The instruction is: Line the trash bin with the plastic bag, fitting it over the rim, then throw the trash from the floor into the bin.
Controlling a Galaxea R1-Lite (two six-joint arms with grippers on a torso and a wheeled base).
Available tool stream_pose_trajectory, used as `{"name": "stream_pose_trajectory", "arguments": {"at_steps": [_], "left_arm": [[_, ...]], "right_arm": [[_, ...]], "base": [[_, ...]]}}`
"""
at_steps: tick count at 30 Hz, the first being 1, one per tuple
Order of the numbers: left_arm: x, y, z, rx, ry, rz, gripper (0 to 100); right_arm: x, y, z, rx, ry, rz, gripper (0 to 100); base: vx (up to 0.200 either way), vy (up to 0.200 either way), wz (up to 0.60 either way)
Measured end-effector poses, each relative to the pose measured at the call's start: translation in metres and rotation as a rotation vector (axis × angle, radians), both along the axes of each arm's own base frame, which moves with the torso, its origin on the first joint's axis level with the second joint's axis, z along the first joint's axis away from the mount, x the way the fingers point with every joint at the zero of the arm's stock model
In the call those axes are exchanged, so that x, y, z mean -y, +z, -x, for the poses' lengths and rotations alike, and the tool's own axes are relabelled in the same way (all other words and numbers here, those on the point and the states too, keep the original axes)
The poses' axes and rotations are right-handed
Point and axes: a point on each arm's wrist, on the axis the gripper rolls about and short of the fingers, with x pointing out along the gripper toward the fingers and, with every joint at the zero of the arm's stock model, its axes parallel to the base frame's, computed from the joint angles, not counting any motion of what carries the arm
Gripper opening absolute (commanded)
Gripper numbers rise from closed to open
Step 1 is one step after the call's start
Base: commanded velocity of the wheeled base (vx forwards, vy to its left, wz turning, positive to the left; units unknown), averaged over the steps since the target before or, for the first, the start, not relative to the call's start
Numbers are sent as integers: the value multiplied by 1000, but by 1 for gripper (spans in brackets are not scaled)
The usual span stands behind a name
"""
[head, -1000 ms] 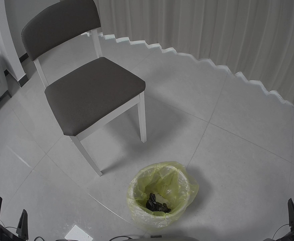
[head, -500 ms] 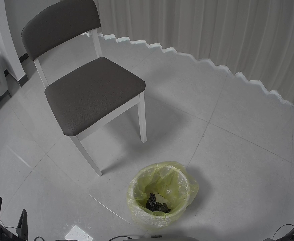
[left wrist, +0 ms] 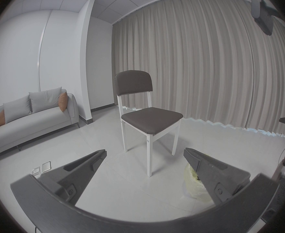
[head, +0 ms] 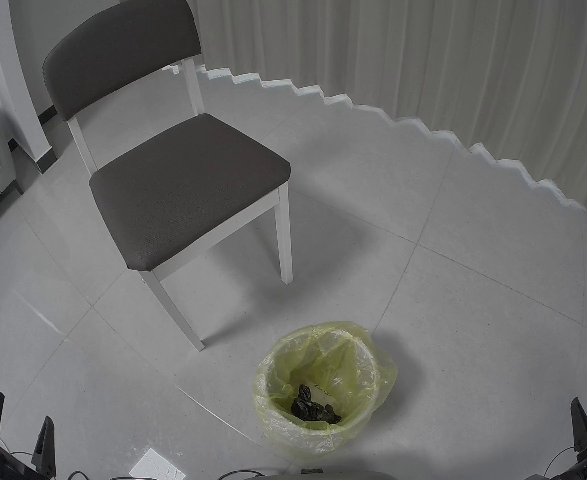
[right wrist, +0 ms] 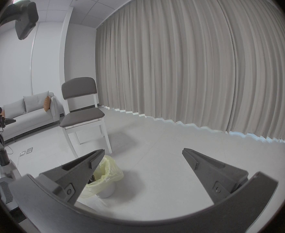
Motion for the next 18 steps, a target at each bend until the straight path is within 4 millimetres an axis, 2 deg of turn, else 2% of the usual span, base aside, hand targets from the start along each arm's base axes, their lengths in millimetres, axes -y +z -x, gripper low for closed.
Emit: {"name": "stream_pose_trajectory", "arguments": {"at_steps": [8, 18], "left_arm": [[0, 0, 0, -1, -2, 0, 100], [0, 0, 0, -1, -5, -3, 100]], "right_arm": [[2, -2, 0, -15, -112, -29, 100], [2, -2, 0, -16, -109, -27, 100]], "base": [[0, 0, 0], [0, 0, 0]]}}
